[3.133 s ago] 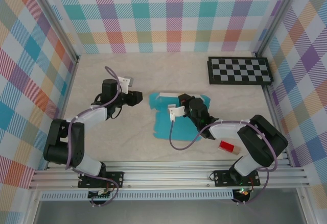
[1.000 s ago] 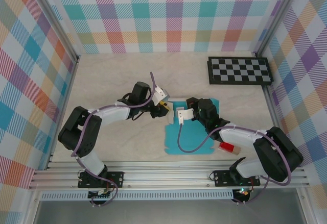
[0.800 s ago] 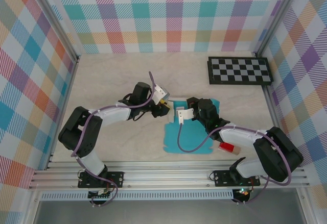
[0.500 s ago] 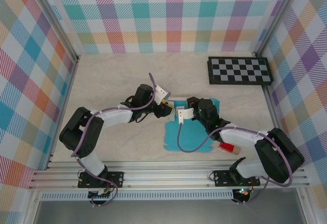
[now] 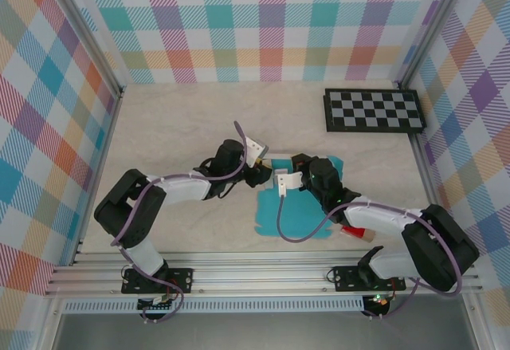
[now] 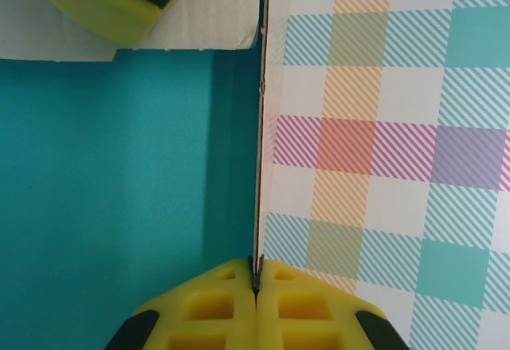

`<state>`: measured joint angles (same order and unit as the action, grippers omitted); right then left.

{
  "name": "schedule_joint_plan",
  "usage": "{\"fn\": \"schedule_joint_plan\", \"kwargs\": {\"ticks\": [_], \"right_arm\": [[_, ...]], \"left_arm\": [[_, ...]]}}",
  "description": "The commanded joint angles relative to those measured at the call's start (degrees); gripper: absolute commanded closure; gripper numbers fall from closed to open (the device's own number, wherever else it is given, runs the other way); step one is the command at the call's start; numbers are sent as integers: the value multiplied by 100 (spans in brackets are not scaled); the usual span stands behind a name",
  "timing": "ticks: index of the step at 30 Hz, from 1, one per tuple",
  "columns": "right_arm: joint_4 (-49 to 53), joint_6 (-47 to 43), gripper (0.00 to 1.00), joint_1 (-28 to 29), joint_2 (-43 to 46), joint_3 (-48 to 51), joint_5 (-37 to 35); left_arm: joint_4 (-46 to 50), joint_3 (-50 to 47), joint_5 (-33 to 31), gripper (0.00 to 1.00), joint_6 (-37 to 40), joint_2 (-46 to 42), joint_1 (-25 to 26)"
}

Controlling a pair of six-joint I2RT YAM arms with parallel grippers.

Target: Fold the paper box

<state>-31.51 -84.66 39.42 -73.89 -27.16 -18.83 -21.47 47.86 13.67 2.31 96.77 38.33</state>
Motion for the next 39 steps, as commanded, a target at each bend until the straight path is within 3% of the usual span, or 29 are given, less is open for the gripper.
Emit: {"fn": "schedule_joint_plan", "kwargs": {"ticks": [1, 11, 18, 22, 24, 27, 31, 34, 39], "right_arm": [[184, 55, 100, 184, 159, 98, 258], [477, 66, 100, 347, 301, 132, 104], [734, 195, 100, 438, 414, 65, 57], [1303, 395, 100, 523, 636, -87, 125], [1833, 780, 88, 516, 911, -268, 379], [2958, 1641, 87, 328, 1391, -728, 1119], [4099, 2258, 73, -24, 1811, -1212, 2015], [4958, 2731, 69, -236, 1931, -1732, 2730], [5411, 3430, 64, -301, 1812, -2220, 2946]], "left_arm": [[-391, -109, -786, 57, -144, -27, 178], [-386, -182, -1398, 82, -127, -84, 367], [-10, -31, -1731, 85, 275, -191, 539], [32, -78, -1992, 97, 573, -309, 588], [-82, -197, -1980, 99, 920, -390, 582], [-278, -394, -1890, 99, 1623, -520, 588], [-572, -634, -1640, 100, 2360, -716, 582], [-684, -688, -1606, 100, 2608, -689, 582], [-1001, -791, -1589, 100, 2645, -551, 577]]}}
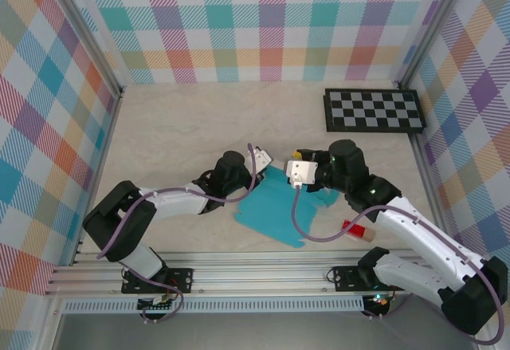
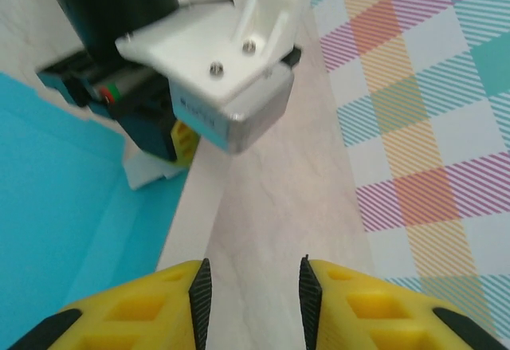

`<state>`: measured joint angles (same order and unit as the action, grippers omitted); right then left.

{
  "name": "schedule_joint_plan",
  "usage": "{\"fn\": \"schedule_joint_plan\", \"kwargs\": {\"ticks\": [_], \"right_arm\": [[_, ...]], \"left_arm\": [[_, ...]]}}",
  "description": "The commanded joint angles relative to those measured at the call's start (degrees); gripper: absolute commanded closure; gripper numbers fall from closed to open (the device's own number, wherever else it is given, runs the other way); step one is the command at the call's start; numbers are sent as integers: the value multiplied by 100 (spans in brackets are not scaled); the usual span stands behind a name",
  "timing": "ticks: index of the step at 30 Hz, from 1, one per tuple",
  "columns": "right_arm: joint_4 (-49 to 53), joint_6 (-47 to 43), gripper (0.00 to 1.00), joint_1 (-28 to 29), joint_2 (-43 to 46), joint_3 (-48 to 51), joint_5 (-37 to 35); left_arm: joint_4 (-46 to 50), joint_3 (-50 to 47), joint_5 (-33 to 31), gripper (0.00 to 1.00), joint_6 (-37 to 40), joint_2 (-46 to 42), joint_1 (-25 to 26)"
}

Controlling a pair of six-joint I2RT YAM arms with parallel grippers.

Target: Fold the paper box

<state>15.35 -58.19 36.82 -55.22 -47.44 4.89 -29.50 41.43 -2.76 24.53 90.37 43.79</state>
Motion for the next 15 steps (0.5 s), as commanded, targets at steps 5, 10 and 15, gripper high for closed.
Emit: {"fn": "schedule_joint_plan", "kwargs": {"ticks": [5, 10, 15], "right_arm": [[460, 2059, 63, -346, -354, -229, 760], [283, 3335, 64, -650, -804, -219, 1004], [315, 4089, 64, -794, -1271, -340, 1067]], "left_arm": [[-378, -242, 55, 100, 475, 133, 32], [-363, -266, 77, 100, 540, 196, 2], [-335, -334, 274, 100, 645, 201, -74]]}}
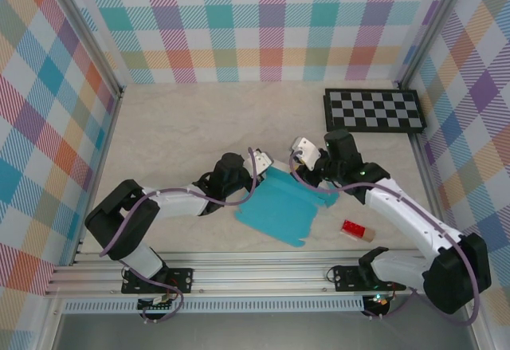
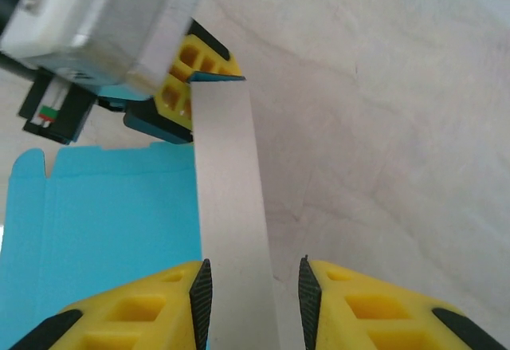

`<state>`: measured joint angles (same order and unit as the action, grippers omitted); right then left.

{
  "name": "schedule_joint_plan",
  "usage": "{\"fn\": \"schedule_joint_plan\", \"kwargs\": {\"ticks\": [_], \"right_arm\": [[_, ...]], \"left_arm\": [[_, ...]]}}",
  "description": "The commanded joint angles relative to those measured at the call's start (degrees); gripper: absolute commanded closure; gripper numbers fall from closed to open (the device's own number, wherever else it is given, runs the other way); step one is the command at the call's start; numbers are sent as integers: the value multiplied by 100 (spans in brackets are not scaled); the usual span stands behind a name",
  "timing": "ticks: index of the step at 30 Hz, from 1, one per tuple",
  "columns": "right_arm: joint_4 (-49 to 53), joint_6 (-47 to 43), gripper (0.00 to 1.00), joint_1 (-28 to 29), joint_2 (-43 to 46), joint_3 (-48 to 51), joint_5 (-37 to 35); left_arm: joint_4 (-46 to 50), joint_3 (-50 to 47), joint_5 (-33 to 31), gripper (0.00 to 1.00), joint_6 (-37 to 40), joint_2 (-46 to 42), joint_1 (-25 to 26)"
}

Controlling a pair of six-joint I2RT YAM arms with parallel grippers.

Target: Fold the paper box

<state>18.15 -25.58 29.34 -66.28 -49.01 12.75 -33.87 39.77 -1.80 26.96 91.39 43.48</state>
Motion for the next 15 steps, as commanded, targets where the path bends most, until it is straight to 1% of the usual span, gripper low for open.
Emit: {"fn": "schedule_joint_plan", "kwargs": {"ticks": [1, 3, 9, 12, 15], "right_arm": [[8, 876, 64, -56, -234, -170, 273], [-84, 1003, 64, -73, -351, -146, 225], [-170, 1249, 64, -124, -723, -233, 409], [-225, 1249, 64, -131, -840, -162, 463], [-341, 1265, 67, -138, -842, -42, 534]], "left_arm": [[119, -167, 188, 100, 456, 93, -55], [200, -181, 209, 100, 579, 60, -76], [341, -230, 268, 100, 803, 38, -156], [317, -147, 252, 98, 562, 163, -147], [226, -81, -22, 95, 86, 277, -152]]}}
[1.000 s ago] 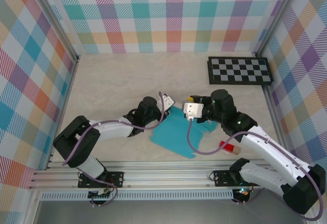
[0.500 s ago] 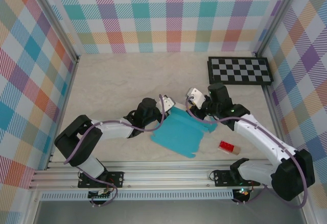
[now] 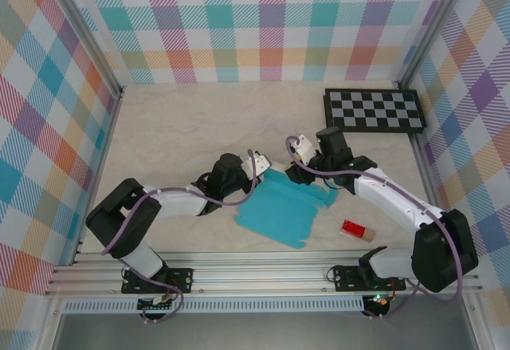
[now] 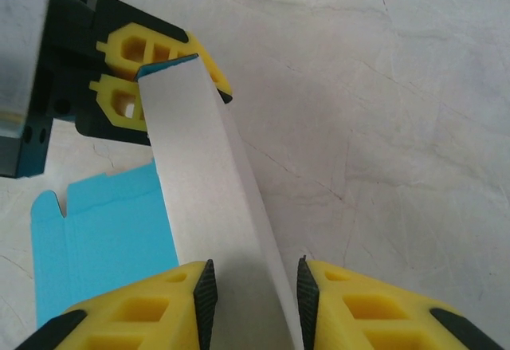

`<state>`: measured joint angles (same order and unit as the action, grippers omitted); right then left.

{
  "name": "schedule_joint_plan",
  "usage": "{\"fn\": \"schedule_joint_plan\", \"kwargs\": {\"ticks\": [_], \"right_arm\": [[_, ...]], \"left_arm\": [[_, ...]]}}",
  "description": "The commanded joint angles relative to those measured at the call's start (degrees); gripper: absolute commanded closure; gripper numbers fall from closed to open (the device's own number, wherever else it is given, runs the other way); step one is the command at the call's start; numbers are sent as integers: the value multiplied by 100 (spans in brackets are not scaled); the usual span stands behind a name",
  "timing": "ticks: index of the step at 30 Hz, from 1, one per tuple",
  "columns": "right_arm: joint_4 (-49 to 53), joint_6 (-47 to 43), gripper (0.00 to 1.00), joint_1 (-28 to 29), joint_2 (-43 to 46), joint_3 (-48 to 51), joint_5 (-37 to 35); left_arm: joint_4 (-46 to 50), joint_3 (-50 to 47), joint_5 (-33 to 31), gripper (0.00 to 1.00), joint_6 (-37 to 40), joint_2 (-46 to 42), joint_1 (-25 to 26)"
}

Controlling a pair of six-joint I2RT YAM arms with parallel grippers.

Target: Fold the paper box

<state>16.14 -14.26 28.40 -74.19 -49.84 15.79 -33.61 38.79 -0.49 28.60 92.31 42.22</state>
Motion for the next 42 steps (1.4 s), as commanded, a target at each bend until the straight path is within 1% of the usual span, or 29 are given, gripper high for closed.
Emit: {"fn": "schedule_joint_plan", "kwargs": {"ticks": [1, 3, 7, 8, 9, 11, 15, 21, 27, 29, 30, 33, 36, 40, 42], "right_arm": [[-146, 142, 68, -45, -56, 60, 247], [-145, 147, 71, -41, -69, 84, 300], [-235, 193, 72, -45, -13, 223, 328], [-256, 195, 72, -45, 1, 255, 337], [-265, 196, 72, -45, 10, 280, 345], [-281, 204, 73, -45, 26, 323, 359], [-337, 196, 75, -45, 84, 411, 372], [-287, 93, 75, -45, 220, 538, 362], [-365, 99, 75, -45, 341, 675, 446], [-392, 107, 75, -41, 359, 686, 460], [-388, 108, 75, -43, 362, 678, 459], [-360, 123, 75, -44, 351, 645, 499], [-334, 114, 75, -41, 368, 625, 527], [-374, 110, 75, -44, 355, 617, 527], [-357, 108, 75, -45, 318, 581, 529]], "left_arm": [[197, 45, -216, 93, -222, 220, -22], [262, 106, -318, 91, -472, 271, -19], [201, 82, -606, 86, -814, 322, 25], [146, 41, -642, 82, -843, 331, 47], [83, -3, -654, 80, -852, 340, 73], [7, -68, -603, 79, -807, 365, 116], [-117, -201, -612, 71, -636, 489, 250], [-154, -433, -471, 62, -728, 363, 265], [-296, -584, -466, 61, -944, 374, 228], [-369, -608, -298, 61, -1101, 322, 140], [-391, -646, -126, 61, -1231, 253, 10], [-457, -768, 785, 61, -1694, 41, -585], [-616, -829, 1456, 60, -1949, -88, -960], [-1088, -778, 1738, 58, -2277, 118, -1023], [-1601, -793, 1967, 57, -2539, 308, -1022]]}}
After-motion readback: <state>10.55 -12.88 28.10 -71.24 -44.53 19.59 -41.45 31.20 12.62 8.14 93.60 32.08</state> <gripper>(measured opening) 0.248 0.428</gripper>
